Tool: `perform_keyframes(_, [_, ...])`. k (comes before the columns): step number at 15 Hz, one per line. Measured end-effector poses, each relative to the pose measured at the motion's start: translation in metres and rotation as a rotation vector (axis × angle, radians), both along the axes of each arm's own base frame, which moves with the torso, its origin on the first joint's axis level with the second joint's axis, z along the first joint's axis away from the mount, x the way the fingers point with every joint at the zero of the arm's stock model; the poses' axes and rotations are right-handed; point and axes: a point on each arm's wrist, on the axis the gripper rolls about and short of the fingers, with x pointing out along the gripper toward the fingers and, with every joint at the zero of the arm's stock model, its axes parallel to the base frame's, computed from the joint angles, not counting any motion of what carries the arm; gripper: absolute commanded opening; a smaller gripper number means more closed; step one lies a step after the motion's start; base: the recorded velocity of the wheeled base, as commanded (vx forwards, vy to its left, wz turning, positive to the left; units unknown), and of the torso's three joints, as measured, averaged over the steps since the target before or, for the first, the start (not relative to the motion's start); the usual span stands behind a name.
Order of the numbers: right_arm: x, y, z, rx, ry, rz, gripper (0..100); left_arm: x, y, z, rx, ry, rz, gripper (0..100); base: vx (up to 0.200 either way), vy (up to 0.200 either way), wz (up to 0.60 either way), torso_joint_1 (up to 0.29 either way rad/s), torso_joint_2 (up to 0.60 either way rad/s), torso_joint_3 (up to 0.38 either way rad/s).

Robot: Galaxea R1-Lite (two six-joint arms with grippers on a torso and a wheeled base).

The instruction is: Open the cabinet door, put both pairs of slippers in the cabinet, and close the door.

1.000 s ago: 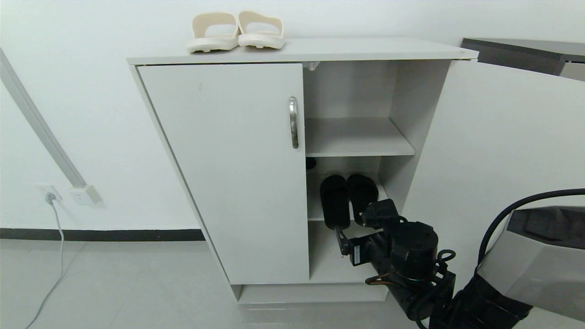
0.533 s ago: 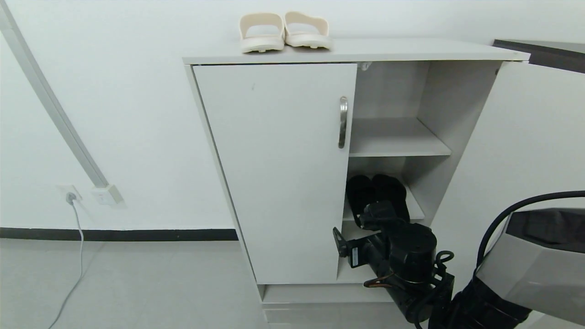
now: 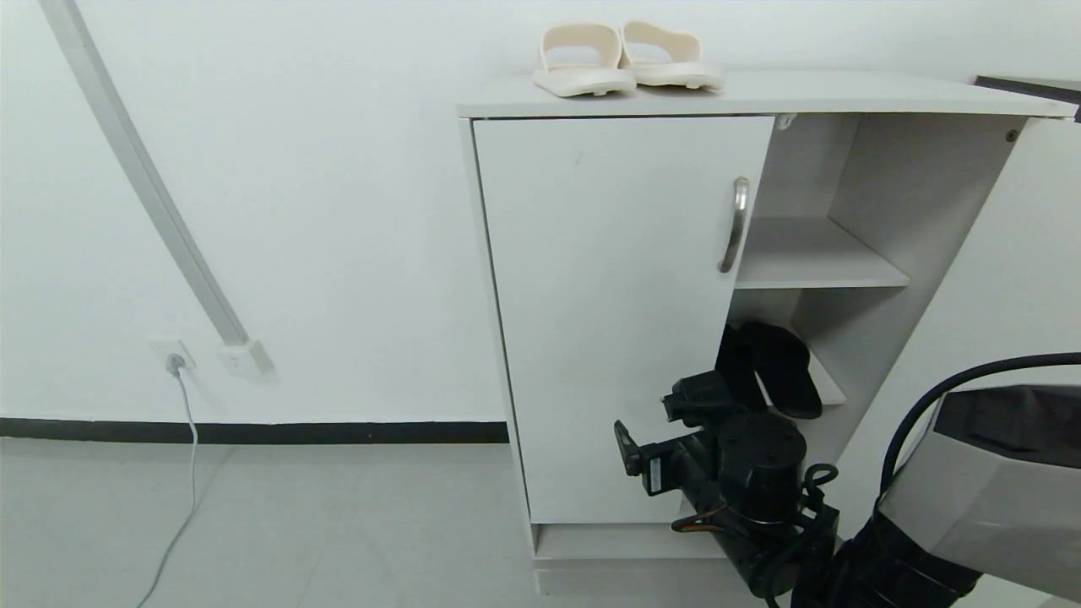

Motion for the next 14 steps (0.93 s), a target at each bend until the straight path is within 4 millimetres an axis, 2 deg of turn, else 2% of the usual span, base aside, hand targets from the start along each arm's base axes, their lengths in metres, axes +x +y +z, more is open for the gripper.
perform_keyframes(14, [-0.001,-0.0032,-0.0053,-0.012,-0.007,0.025,100,0.0,0.0001,0.0,-0.003,0.0,0.002,0,0.0,0.0,0.0,0.0,0.0,0.0])
